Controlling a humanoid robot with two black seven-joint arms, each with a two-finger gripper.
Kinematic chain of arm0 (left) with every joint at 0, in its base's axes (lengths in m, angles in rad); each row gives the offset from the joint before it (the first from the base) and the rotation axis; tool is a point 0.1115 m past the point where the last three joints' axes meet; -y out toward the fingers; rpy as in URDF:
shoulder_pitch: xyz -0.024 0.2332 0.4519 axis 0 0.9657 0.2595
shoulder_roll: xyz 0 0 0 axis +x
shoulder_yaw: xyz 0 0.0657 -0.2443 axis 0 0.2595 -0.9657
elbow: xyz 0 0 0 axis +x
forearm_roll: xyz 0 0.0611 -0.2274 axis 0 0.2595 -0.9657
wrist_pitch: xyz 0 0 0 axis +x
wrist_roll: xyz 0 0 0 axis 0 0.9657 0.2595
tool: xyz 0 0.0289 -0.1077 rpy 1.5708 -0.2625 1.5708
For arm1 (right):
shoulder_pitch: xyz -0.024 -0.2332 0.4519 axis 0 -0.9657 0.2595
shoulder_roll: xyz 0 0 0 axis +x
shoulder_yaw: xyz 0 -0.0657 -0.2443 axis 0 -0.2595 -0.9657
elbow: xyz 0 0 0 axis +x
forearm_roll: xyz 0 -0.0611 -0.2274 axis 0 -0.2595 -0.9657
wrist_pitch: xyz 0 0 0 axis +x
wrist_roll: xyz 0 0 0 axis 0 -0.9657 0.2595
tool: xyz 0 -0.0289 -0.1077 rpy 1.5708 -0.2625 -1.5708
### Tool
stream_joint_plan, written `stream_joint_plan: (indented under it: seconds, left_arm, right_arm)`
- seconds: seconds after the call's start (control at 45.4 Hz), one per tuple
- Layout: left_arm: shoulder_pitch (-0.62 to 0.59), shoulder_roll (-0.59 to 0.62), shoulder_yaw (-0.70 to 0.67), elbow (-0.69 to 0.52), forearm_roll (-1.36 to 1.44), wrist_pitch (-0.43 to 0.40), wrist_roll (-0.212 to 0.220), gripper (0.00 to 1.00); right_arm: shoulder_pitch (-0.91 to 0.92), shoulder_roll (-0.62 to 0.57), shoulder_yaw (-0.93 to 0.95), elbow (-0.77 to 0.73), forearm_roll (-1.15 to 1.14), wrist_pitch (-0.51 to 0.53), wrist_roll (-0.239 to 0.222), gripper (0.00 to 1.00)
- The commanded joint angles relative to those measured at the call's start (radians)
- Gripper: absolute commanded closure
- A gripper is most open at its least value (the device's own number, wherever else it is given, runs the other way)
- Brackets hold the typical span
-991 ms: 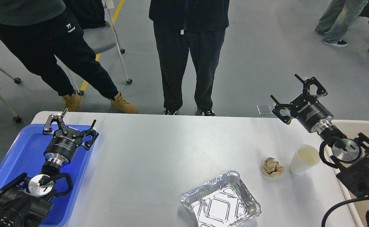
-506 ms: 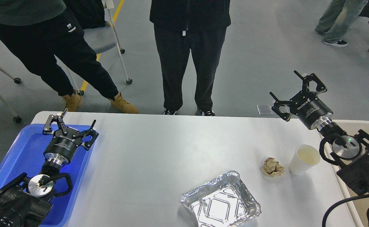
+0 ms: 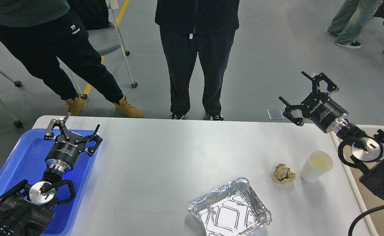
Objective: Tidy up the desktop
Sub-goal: 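Raise the right gripper and swing it over the beige bin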
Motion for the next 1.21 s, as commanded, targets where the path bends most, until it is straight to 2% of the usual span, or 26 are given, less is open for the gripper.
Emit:
stream_joint_plan:
  seconds: [0.0, 0.176, 0.418, 0.704, 0.836, 1.189]
  left_arm:
    - [0.0, 0.0, 0.0, 0.0, 0.0, 0.0, 0.0, 0.0]
    - [0.0, 0.0, 0.0, 0.0, 0.002, 0.0, 0.0, 0.0]
    - [0.0, 0.0, 0.0, 0.0, 0.0, 0.0, 0.0, 0.0]
    - [0.0, 0.0, 0.0, 0.0, 0.002, 0.0, 0.001, 0.0]
    - [0.0, 0.0, 0.0, 0.0, 0.002, 0.0, 0.0, 0.0]
    - [0.0, 0.0, 0.0, 0.0, 0.002, 0.0, 0.0, 0.0]
  right_arm:
    - [0.069, -0.163, -0.177, 0.233, -0.011, -0.09, -0.004, 0.0]
    - [0.291, -0.317, -0.552, 0.33, -0.005, -0.095, -0.004, 0.0]
    - [0.743, -0.447, -1.143, 0.463, -0.01, -0.081, -0.001, 0.0]
    - [1.198, -0.428, -1.622, 0.626, -0.137, -0.06, 0.001, 0.0]
    - [1.369, -0.36, -1.817, 0.696, -0.21, -0.017, 0.003, 0.0]
    - [1.517, -0.217, -1.956, 0.744, -0.388, 0.046, 0.003, 0.0]
